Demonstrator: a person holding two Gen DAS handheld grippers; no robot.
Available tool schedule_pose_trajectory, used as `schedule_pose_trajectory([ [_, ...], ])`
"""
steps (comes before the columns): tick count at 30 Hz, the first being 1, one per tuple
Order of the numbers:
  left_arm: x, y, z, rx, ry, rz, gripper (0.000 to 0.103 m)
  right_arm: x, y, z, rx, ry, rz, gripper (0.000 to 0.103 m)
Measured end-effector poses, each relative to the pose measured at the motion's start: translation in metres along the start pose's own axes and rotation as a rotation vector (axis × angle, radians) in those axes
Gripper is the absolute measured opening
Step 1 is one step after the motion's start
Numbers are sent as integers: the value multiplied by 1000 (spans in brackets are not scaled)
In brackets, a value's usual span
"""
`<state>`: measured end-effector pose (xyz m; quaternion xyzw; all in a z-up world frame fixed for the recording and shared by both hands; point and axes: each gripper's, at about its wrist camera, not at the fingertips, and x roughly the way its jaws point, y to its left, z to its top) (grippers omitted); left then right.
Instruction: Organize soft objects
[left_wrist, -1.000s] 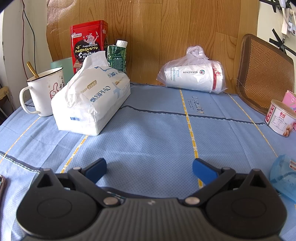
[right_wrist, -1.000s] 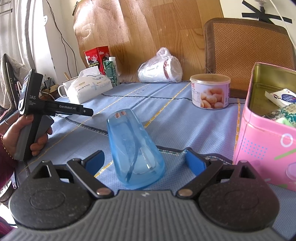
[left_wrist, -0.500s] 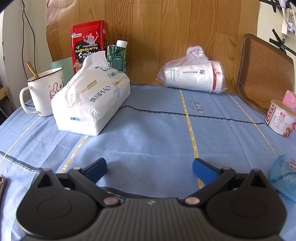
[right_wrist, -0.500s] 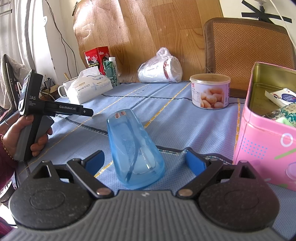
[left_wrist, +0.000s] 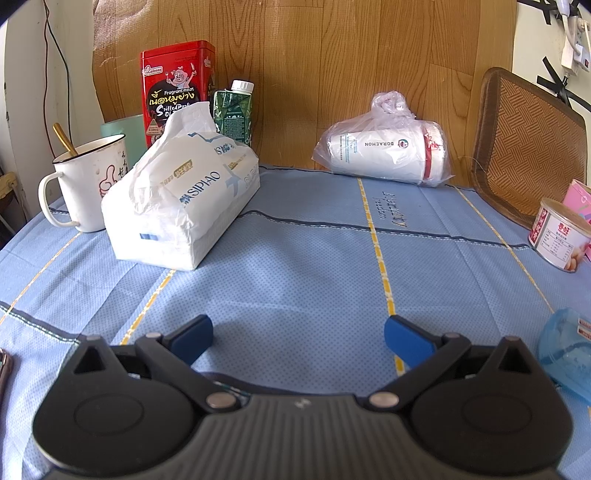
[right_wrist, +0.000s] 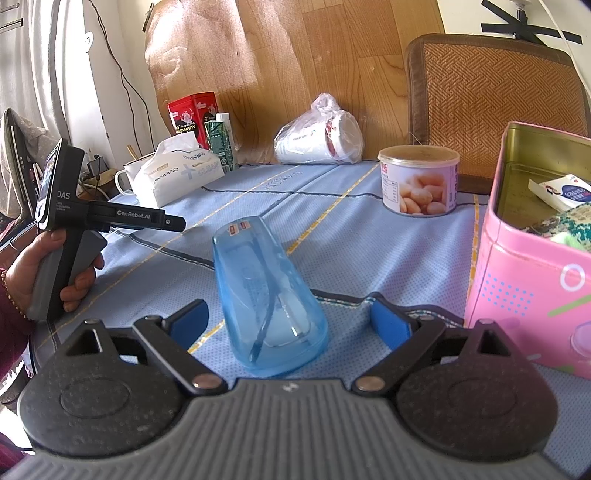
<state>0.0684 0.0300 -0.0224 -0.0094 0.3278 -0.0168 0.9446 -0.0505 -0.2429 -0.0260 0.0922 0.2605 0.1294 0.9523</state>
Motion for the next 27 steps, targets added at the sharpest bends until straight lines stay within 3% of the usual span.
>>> schedule_pose_trajectory([
  [27, 0, -2, -1, 6, 0, -4, 102, -1, 0, -1, 10, -2, -2, 97],
])
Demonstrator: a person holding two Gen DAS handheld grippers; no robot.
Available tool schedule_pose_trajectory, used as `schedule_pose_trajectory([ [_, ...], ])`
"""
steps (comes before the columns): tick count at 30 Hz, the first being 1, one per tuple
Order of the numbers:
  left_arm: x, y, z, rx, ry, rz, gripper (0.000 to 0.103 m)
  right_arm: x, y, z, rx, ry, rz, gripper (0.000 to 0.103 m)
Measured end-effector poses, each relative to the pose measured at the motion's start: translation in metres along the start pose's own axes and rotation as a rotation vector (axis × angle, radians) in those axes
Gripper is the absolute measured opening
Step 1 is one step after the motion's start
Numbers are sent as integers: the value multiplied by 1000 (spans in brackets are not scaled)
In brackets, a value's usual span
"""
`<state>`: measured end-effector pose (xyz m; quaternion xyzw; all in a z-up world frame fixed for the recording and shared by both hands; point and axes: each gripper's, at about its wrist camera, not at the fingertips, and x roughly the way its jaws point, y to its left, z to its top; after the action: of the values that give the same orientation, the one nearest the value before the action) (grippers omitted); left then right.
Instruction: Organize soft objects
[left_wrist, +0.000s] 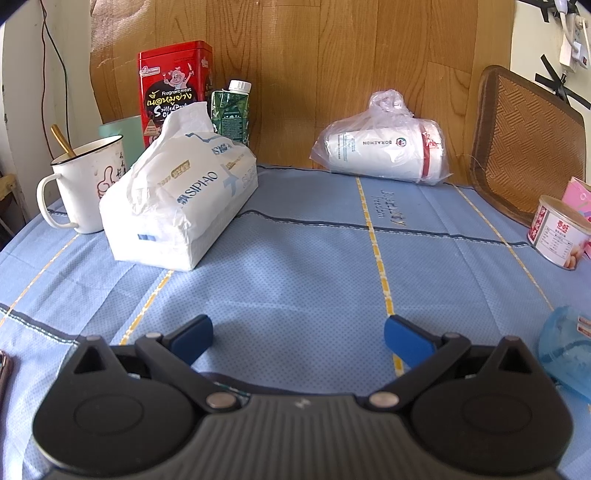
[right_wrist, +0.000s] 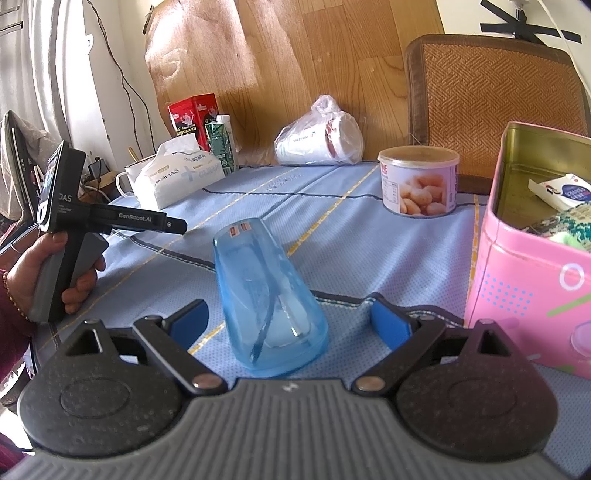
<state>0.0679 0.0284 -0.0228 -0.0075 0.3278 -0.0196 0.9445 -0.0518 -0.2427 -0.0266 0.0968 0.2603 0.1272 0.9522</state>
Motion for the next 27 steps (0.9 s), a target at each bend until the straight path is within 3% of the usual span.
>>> schedule_pose_trajectory([
  [8, -10, 0, -7, -29, -3, -34, 102, 2, -1, 0, 7, 6, -8, 98],
  [13, -29, -19, -20, -6, 12, -70, 102, 1, -1, 0, 10, -5, -21, 99],
  [15, -38, -26, -24, -24, 27, -136, 102, 1, -1, 1, 7, -7, -19, 99],
  [21, -47, -49, -17, -158, 163, -443, 101, 7, 9, 3, -53, 2, -26, 99],
  [22, -46, -54, -15, -184, 190, -501, 99, 7, 13, 2, -75, 1, -25, 96],
  [23, -43, -61, -16, -198, 214, -540, 98, 8, 17, 2, -96, 4, -23, 79],
  [25, -41, -77, -16, -175, 221, -548, 93, 13, 24, -1, -127, 42, -17, 58],
  [26, -40, -88, -16, -141, 223, -542, 77, 13, 29, -2, -147, 42, -24, 57],
  [27, -41, -96, -16, -126, 226, -559, 71, 12, 34, -3, -167, 38, -30, 57],
])
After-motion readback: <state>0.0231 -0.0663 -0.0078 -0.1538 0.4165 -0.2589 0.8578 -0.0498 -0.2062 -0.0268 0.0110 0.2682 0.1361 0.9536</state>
